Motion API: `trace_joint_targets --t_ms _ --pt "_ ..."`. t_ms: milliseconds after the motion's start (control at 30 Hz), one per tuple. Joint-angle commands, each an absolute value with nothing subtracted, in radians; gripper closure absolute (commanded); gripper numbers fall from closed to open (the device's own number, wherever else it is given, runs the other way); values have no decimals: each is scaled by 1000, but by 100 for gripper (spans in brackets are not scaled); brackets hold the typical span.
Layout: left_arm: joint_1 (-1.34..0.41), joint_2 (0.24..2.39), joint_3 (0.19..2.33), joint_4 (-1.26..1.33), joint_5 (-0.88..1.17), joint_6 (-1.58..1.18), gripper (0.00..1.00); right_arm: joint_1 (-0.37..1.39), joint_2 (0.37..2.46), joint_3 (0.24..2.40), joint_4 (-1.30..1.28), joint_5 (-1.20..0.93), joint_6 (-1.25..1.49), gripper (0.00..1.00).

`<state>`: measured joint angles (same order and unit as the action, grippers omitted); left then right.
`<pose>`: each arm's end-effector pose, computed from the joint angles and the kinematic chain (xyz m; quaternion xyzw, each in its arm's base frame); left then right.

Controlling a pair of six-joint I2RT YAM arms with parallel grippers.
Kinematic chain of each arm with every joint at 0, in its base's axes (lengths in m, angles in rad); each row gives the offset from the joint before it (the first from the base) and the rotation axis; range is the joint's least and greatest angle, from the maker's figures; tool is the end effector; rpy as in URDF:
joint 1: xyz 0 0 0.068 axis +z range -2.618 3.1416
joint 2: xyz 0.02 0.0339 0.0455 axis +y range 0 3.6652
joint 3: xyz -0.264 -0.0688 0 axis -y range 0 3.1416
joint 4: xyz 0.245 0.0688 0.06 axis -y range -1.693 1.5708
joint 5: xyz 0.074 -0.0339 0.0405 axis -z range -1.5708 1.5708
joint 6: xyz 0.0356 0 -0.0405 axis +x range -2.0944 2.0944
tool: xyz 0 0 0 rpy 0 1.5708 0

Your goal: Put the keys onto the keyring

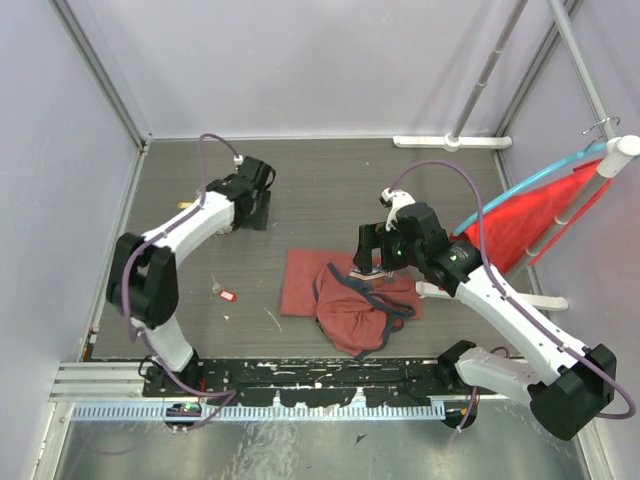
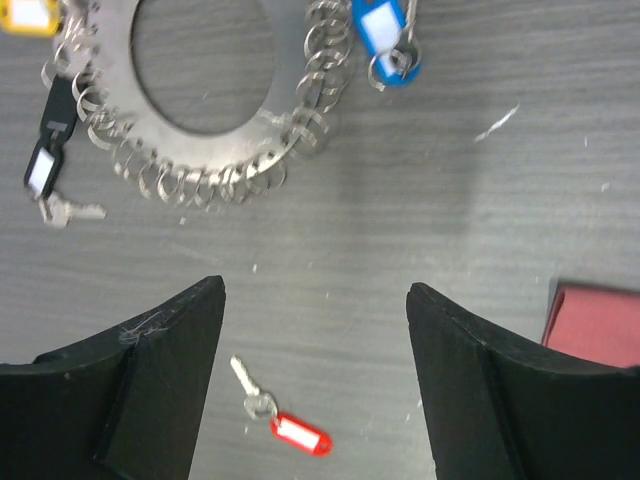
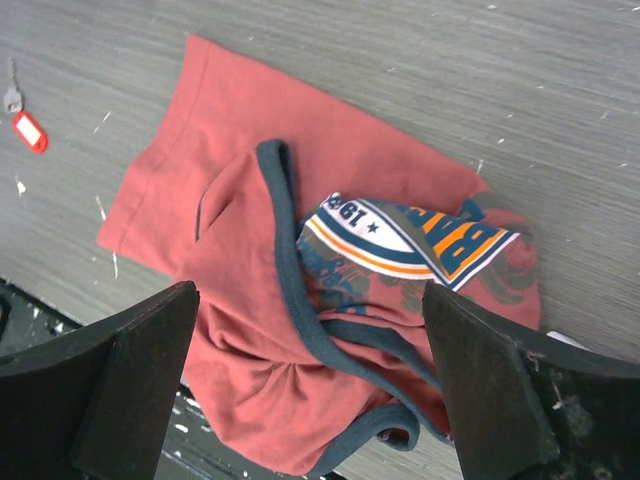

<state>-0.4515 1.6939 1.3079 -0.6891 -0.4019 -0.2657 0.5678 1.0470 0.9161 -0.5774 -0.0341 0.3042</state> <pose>0.3235 -0.1414 0.2449 0.0394 0.9504 0.0968 0.2930 0.1864 0.1204 0.2983 -0.1264 0.8995 0.1905 0.3723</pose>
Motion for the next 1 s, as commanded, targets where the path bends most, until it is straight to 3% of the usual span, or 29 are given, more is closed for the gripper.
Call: trace_joint_targets --t_ms 0,333,433,967 --pt "-436 1821 1418 -645 -416 -193 20 560 1007 906 -558 -129 294 1" --pt "-342 1986 1506 -585 -197 -118 24 560 1011 888 -572 -159 292 4" --pt "-328 2017 1529 -596 -164 -97 30 560 1020 889 -574 -169 290 6" --pt "-311 2078 1552 -637 -258 -38 37 560 1040 890 -571 -186 294 9"
